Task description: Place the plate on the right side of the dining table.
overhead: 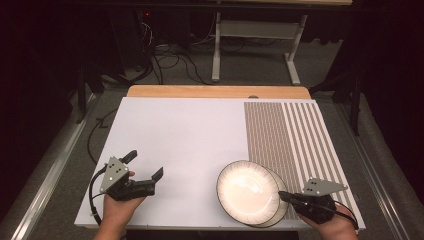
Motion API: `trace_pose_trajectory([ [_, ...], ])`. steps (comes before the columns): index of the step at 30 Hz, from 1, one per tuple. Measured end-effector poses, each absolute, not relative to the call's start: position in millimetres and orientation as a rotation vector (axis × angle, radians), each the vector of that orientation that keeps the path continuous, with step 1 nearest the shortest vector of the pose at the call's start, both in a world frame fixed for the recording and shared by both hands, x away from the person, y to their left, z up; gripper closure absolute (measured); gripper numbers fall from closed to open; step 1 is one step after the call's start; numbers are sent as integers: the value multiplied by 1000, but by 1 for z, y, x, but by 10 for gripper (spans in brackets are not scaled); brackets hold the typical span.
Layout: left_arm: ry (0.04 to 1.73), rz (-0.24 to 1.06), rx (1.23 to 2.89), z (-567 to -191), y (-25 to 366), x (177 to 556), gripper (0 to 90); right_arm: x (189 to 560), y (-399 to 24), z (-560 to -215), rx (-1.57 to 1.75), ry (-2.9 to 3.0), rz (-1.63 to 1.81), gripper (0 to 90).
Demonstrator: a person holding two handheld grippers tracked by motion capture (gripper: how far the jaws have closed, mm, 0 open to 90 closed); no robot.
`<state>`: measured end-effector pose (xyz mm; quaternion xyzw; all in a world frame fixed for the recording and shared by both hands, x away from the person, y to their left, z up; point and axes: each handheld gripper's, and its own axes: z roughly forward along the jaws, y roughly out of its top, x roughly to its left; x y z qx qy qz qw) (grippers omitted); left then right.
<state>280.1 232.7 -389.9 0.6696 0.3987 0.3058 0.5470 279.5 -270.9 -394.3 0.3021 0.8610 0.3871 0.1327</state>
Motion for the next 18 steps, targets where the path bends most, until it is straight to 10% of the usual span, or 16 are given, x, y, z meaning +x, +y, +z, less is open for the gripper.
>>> trace_pose_trajectory([
  [18,934,719,1575,-386,231,278,8,281,-246,-402,797,2568,1090,900],
])
